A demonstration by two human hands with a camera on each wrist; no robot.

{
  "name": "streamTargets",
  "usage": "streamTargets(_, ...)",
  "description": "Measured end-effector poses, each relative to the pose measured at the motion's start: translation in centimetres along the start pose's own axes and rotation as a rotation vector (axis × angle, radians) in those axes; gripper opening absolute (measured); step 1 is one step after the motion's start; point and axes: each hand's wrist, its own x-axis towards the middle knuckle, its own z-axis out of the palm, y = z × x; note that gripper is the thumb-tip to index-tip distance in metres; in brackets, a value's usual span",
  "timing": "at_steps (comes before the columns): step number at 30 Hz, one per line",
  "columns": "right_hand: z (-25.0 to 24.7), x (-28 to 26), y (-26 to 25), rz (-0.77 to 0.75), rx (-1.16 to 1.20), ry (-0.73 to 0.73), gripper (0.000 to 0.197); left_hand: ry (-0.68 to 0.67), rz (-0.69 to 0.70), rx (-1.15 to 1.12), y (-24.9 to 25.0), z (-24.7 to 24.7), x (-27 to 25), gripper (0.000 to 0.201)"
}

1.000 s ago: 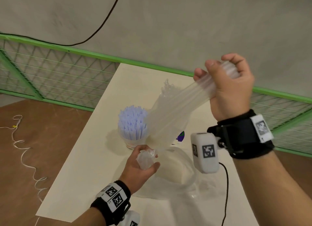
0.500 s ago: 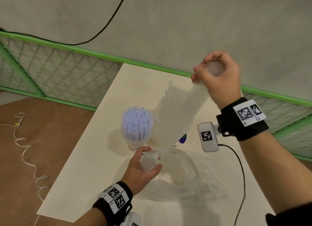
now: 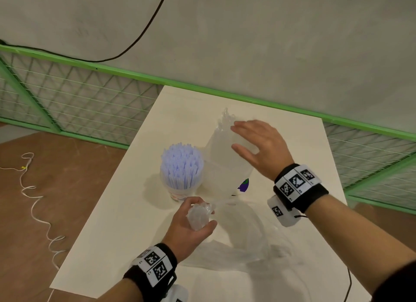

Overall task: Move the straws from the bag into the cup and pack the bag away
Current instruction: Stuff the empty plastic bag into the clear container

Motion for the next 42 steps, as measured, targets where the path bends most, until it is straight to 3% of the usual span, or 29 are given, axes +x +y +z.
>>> streamTargets(7, 1.1, -3.0, -0.7, 0.084, -0.121, -0.378, 0.051, -0.009, 0.002, 0.011, 0.1, -0.1, -0.1, 0.035)
streamTargets(12, -0.1, -1.3, -0.7, 0.086, -0.136, -0.414, 0.049, -0.006, -0.001, 0.006, -0.1, -0.1, -0.2, 0.036)
streamTargets(15, -0.4, 0.2, -1.8, 0.073, -0.156, -0.384, 0.062, -0.002, -0.003, -0.006, -0.2, -0.1, -0.1, 0.037)
streamTargets(20, 2.4, 2.1, -3.7, 0.131, -0.298, -0.497, 0.061, -0.004, -0.009, -0.015, -0.1, 0.0, -0.1, 0.038)
streamTargets(22, 3.2, 2.4, -3.7, 0.152, -0.288, -0.436, 0.047, -0.011, -0.018, -0.026, -0.1, -0.1, -0.2, 0.038)
streamTargets(26, 3.9, 2.6, -3.7, 0.190, -0.213, -0.171, 0.021, -0.013, -0.033, -0.039, -0.2, -0.2, -0.2, 0.038)
streamTargets(30, 4.2, 2.5, -3.7, 0.136, -0.187, -0.152, 0.017, -0.014, -0.037, -0.044, -0.2, -0.1, -0.2, 0.038)
streamTargets(33, 4.5, 2.5, -3.4, 0.175, -0.145, -0.090, 0.010, -0.019, -0.038, -0.049, -0.2, -0.1, -0.1, 0.038)
streamTargets(35, 4.3, 2.8, -3.1, 0.199, -0.044, -0.058, 0.016, -0.020, -0.036, -0.049, -0.2, -0.2, -0.1, 0.038)
streamTargets(38, 3.6, 2.9, -2.6, 0.193, 0.021, -0.058, 0.022, -0.023, -0.021, -0.057, -0.4, -0.2, -0.1, 0.038)
streamTargets(42, 2.8, 2.5, -2.7, 0.185, -0.141, -0.248, 0.033, -0.018, 0.004, -0.053, -0.7, 0.0, 0.2, 0.039)
